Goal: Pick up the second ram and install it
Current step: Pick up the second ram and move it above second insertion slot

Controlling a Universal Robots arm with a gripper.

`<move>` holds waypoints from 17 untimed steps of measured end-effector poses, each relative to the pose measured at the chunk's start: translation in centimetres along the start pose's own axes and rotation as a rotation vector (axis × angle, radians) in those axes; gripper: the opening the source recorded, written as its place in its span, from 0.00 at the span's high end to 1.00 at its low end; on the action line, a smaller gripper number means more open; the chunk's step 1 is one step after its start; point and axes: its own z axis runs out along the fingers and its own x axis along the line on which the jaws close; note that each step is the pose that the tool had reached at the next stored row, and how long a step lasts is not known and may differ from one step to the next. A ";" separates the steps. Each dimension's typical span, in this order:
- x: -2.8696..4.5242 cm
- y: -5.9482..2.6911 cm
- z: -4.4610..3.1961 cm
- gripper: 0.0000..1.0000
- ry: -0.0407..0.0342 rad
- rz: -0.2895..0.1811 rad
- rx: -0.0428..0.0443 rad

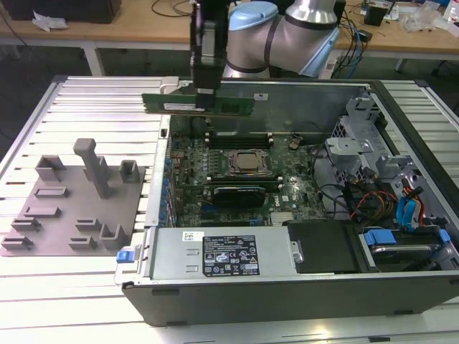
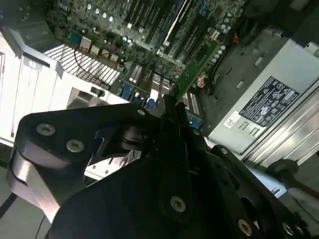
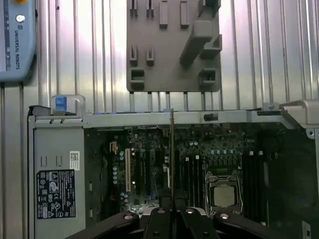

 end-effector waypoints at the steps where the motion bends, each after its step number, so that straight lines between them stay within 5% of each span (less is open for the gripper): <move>1: -0.09 -1.35 0.00 0.89 0.0001 0.000 -0.0002; 6: -0.46 -6.18 0.06 0.89 0.0005 0.000 -0.0008; 8: -0.54 -7.08 0.08 0.89 0.0006 0.000 -0.0009; 12: -0.85 -10.37 0.17 0.89 0.0014 0.000 -0.0010; 17: -1.10 -12.98 0.26 0.89 0.0024 0.000 -0.0011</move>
